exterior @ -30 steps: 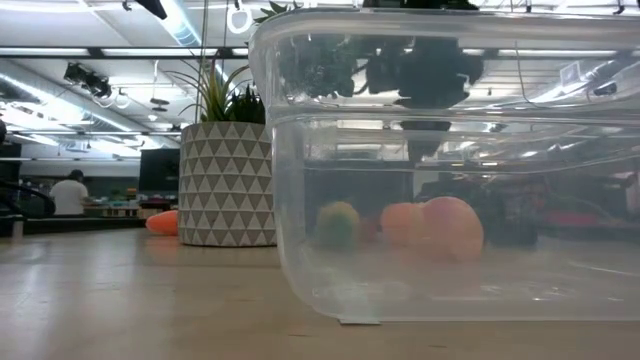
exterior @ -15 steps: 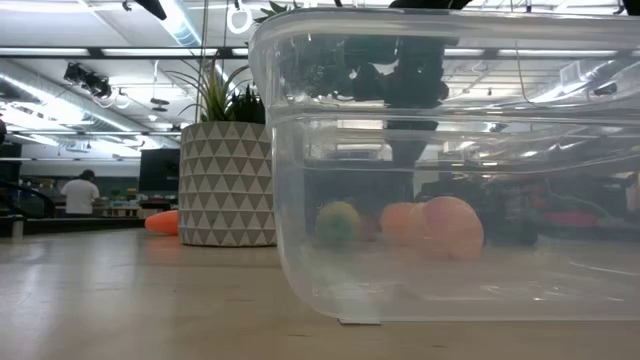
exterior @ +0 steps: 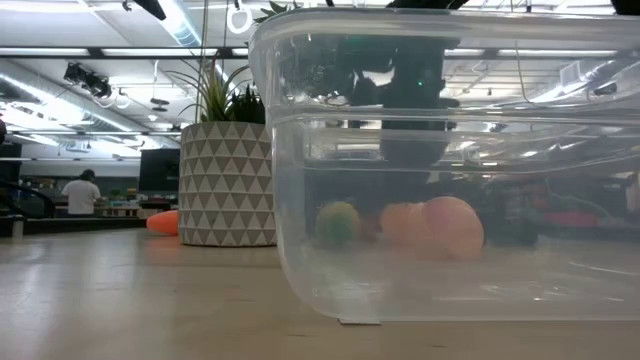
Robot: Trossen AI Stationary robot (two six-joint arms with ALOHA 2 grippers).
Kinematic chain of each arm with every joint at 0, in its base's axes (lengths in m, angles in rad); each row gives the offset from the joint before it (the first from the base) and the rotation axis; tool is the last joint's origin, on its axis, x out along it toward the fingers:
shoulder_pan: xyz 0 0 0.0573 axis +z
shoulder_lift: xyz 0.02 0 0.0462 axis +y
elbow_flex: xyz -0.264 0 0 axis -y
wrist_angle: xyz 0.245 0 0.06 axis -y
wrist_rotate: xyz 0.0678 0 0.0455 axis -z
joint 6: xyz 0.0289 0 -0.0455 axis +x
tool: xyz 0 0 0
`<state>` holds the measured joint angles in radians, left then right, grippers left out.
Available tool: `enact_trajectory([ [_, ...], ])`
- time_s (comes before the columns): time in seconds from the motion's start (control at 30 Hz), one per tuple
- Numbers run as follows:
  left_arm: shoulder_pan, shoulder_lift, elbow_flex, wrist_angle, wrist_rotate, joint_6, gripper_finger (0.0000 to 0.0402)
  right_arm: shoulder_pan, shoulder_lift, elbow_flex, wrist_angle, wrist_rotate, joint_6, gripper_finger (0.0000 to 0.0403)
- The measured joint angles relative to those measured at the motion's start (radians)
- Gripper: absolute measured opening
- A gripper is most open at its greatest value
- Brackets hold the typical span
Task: Pick and placing Produce into tupperware
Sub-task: Put the orange in the transparent bin
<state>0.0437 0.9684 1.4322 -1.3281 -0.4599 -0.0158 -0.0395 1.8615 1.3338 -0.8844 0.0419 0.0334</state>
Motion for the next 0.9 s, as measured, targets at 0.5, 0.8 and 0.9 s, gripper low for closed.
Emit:
enact_trajectory([
  [0.5, 0.000, 0.000, 0.000, 0.000, 0.000, 0.000, 0.0177, -0.013, 0.109, 0.000, 0.024, 0.040, -0.009, 0.0391],
  [0.8, 0.000, 0.000, 0.000, 0.000, 0.000, 0.000, 0.0180, -0.019, 0.118, 0.000, 0.028, 0.040, -0.010, 0.0362],
  [0.9, 0.000, 0.000, 0.000, 0.000, 0.000, 0.000, 0.0177, -0.019, 0.118, 0.000, 0.030, 0.040, -0.010, 0.0345],
])
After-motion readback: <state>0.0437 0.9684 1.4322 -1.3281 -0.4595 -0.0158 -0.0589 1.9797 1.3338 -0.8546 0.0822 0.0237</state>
